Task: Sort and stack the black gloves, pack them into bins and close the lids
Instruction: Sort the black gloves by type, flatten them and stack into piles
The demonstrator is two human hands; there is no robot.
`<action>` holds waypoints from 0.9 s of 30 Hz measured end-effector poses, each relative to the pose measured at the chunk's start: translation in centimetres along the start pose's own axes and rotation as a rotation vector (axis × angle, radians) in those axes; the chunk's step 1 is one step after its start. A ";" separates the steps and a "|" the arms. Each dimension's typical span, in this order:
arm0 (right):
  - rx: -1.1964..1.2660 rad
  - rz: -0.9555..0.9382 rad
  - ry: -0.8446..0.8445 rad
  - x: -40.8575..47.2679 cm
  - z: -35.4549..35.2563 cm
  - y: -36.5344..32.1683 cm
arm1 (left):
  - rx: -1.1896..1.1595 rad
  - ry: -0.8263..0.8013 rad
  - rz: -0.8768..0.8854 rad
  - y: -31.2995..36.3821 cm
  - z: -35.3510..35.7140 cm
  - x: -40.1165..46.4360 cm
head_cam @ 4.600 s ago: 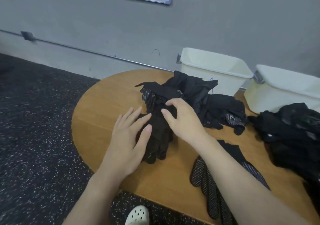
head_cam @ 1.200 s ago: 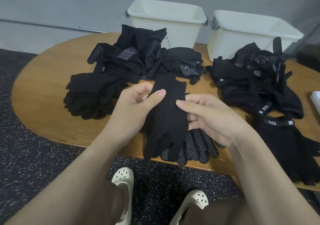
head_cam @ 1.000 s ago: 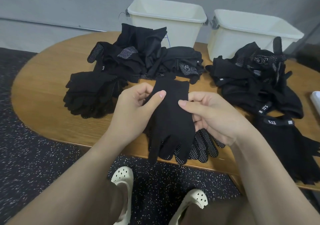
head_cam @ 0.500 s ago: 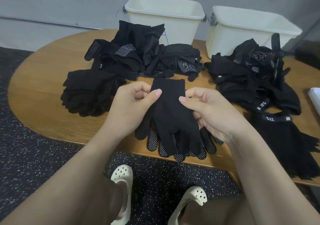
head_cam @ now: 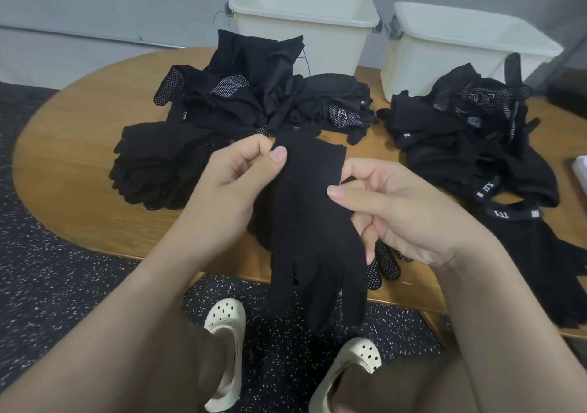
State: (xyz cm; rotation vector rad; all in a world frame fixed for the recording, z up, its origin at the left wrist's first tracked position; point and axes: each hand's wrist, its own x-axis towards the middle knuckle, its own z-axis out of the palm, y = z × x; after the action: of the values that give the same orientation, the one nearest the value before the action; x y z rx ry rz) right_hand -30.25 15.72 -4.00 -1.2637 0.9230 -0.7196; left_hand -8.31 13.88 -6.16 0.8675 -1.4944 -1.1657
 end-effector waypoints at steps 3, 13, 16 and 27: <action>-0.107 0.027 0.129 0.8 -0.8 0.9 | 0.074 0.023 -0.092 -1.0 0.3 0.5; -0.436 -0.061 0.454 2.8 -1.5 3.0 | 0.222 0.028 -0.311 -1.8 0.7 1.2; -0.548 -0.092 0.494 3.0 -1.4 3.4 | 0.304 0.063 -0.303 -2.4 0.5 1.2; -0.732 -0.085 0.622 4.6 -1.4 4.6 | 0.659 0.201 -0.228 -4.3 -0.1 1.7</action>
State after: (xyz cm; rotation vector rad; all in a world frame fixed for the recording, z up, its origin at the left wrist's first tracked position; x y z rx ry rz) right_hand -29.49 11.88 -9.44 -1.7574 1.7561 -0.9023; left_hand -8.78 11.04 -9.81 1.5834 -1.6602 -0.7022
